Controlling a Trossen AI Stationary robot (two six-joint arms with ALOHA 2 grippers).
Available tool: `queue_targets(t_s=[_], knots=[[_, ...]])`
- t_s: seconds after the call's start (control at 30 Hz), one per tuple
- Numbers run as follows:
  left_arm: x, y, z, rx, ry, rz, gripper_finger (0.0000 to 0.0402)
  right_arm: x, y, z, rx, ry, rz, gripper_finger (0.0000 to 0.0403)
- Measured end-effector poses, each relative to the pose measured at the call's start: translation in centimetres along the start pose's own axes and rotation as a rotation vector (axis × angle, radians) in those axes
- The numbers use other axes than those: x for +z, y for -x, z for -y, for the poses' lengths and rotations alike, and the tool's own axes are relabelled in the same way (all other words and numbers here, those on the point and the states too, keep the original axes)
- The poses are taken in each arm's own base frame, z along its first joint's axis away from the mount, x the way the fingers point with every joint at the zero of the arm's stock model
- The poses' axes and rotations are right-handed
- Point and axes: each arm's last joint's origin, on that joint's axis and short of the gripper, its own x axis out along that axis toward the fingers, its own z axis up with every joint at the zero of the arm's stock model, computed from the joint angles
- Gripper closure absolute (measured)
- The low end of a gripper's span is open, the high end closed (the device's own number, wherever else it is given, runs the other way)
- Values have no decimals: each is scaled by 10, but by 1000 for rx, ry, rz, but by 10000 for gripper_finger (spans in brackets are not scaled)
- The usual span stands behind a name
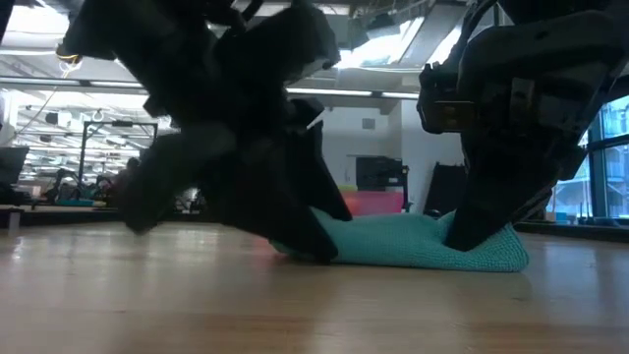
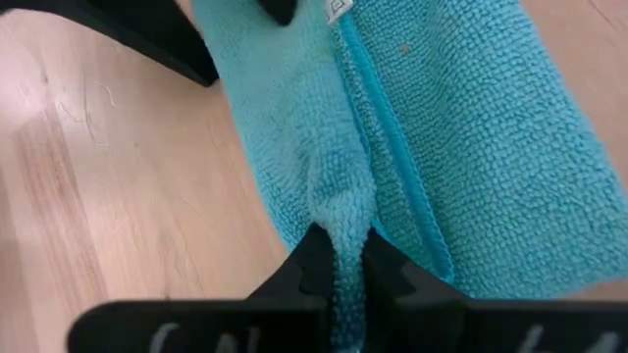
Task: Roll microfiber towels into tight, uniform cylinder then place into a basket
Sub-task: Roll the blue microfiber cloth
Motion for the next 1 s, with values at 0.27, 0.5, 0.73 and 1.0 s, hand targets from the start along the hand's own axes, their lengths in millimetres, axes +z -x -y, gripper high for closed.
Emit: queue_targets(t_s=[0.27, 0.5, 0.73, 1.0], knots=[[-5, -11, -6, 7, 13, -22, 219, 0, 0, 0, -4, 51, 16, 364], [-8, -13, -8, 20, 29, -38, 300, 9, 5, -9, -30, 250, 60, 324], [-8, -13, -9, 6, 63, -41, 390, 23, 31, -25, -211, 378, 32, 273], [-7, -11, -9, -56, 97, -32, 393, 25, 55, -48, -306, 467, 100, 207]])
